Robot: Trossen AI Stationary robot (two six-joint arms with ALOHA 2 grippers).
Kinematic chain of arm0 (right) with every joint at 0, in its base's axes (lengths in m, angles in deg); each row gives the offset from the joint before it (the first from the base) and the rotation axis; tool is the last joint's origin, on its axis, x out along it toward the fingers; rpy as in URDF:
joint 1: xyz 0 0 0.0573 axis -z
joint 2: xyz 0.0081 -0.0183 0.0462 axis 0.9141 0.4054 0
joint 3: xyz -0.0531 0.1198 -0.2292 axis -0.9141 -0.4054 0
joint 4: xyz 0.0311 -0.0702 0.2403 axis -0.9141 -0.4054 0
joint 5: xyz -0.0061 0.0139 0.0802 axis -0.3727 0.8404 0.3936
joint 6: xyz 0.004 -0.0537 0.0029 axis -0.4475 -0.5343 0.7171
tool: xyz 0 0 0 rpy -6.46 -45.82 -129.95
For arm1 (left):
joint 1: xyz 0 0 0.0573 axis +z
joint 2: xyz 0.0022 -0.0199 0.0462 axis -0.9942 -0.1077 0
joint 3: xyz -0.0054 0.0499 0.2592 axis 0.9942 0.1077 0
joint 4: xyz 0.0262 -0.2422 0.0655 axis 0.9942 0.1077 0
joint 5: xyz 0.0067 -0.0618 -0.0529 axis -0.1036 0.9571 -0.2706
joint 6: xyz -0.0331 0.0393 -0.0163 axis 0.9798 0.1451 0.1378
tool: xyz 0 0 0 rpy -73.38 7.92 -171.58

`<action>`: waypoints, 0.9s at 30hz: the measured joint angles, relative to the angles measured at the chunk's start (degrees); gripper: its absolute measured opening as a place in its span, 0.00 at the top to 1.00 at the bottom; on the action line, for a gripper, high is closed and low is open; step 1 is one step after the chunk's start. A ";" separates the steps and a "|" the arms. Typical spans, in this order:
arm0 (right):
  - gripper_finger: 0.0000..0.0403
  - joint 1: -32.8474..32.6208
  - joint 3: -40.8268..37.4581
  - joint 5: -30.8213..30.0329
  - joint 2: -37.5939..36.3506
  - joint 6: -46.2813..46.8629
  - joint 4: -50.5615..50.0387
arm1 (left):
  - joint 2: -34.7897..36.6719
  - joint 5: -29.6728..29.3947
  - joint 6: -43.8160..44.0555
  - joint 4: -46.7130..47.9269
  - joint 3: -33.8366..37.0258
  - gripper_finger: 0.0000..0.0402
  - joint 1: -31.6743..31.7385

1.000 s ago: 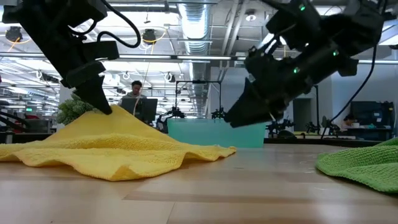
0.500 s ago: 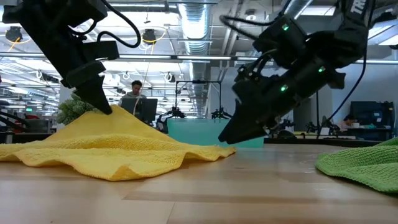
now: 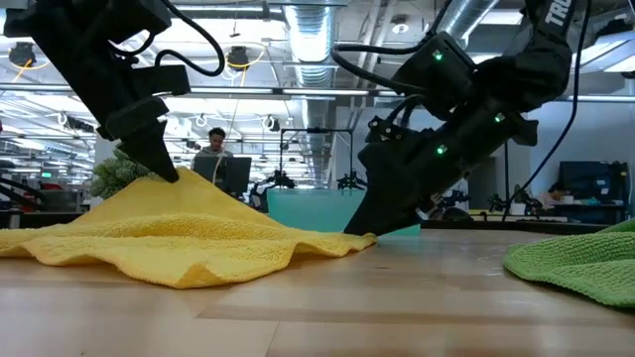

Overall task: Roll microfiber towels into tight, uniform cylinder then place into a basket
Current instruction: Fold the yellow microfiber cloth

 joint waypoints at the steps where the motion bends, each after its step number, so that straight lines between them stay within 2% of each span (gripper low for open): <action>1: 0.46 0.07 0.37 0.98 -0.01 0.02 -0.59 | 0.00 0.00 0.00 0.00 0.00 1.00 0.01; 13: 0.63 -0.15 4.25 3.40 0.02 0.14 -9.69 | 0.00 -1.98 2.52 0.00 0.00 1.00 0.13; 18: 0.66 -0.22 4.59 5.66 0.04 0.16 -10.45 | 0.00 -4.50 3.10 0.01 0.00 1.00 0.15; 27: 0.71 -0.28 4.64 7.18 0.04 0.18 -11.56 | 0.00 -4.76 3.10 0.00 0.00 1.00 0.15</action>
